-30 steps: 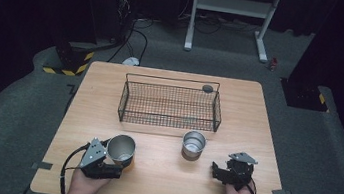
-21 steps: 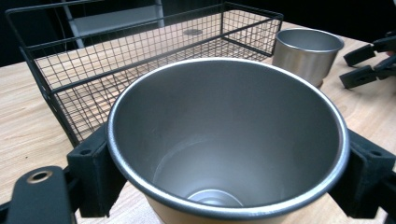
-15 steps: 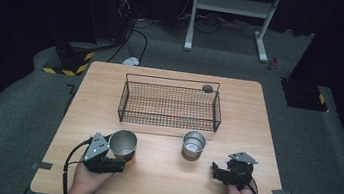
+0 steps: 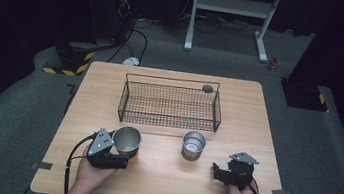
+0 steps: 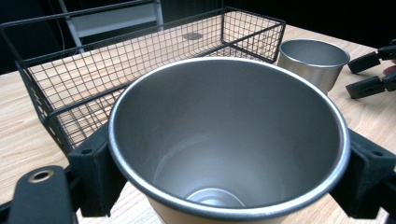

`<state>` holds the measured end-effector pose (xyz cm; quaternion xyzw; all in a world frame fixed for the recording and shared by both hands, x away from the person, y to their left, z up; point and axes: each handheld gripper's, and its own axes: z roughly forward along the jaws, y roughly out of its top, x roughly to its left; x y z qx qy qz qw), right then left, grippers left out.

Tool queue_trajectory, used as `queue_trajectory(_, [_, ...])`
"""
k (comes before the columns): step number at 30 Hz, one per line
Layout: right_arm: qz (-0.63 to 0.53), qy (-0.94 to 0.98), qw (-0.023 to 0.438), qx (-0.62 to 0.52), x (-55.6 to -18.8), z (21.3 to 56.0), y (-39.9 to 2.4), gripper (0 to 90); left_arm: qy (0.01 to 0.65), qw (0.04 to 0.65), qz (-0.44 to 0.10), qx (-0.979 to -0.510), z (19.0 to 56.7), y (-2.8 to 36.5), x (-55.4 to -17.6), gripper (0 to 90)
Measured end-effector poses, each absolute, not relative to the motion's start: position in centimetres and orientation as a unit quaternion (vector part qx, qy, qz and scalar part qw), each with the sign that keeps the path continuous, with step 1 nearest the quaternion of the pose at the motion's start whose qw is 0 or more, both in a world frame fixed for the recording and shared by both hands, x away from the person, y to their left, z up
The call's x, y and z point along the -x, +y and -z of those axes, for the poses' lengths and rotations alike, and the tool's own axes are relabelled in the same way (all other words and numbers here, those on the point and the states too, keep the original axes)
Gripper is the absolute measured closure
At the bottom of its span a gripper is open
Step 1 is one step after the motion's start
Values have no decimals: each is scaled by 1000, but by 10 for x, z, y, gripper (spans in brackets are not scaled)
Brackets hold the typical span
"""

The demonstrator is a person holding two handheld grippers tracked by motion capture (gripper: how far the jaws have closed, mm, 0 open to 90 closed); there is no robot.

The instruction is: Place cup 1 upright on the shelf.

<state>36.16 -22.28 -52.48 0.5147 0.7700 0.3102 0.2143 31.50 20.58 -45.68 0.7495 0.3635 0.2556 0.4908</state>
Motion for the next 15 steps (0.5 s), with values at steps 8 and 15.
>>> queue_trajectory(8, [-311, 770, 215, -514, -362, 525, -223, 97, 364, 495, -247, -750, 451, 203, -322, 138])
queue_trajectory(15, [-311, 770, 215, -514, -362, 525, -223, 97, 360, 495, -251, -750, 448, 202, -323, 138])
